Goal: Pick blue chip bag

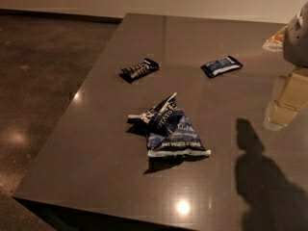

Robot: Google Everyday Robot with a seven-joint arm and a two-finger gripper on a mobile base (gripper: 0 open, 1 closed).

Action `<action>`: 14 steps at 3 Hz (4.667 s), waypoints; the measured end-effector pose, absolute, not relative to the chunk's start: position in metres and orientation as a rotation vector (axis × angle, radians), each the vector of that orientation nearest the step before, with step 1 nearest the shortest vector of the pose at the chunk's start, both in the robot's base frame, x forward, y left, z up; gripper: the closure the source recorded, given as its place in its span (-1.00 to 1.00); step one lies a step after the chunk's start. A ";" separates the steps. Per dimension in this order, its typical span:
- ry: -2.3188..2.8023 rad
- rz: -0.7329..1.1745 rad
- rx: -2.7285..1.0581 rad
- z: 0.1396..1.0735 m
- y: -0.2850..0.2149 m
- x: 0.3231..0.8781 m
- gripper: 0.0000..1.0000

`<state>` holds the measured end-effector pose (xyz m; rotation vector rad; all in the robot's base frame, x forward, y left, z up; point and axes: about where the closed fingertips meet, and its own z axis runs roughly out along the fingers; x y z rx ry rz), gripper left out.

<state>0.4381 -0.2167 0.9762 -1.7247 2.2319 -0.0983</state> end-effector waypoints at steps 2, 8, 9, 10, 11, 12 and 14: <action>2.201 -0.075 -1.744 0.976 -0.208 0.443 -1.00; 1.823 0.182 -2.221 0.864 -0.030 0.430 -0.78; 1.824 0.184 -2.236 0.864 -0.028 0.429 -0.49; 1.834 0.191 -2.214 0.873 -0.031 0.433 -0.03; 1.834 0.193 -2.169 0.892 -0.037 0.443 0.44; 1.827 0.191 -2.113 0.918 -0.046 0.456 0.90; 1.809 0.140 -2.010 0.973 -0.069 0.485 1.00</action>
Offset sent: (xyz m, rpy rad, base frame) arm 0.0133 0.0234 -0.0058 0.0471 0.0197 0.0748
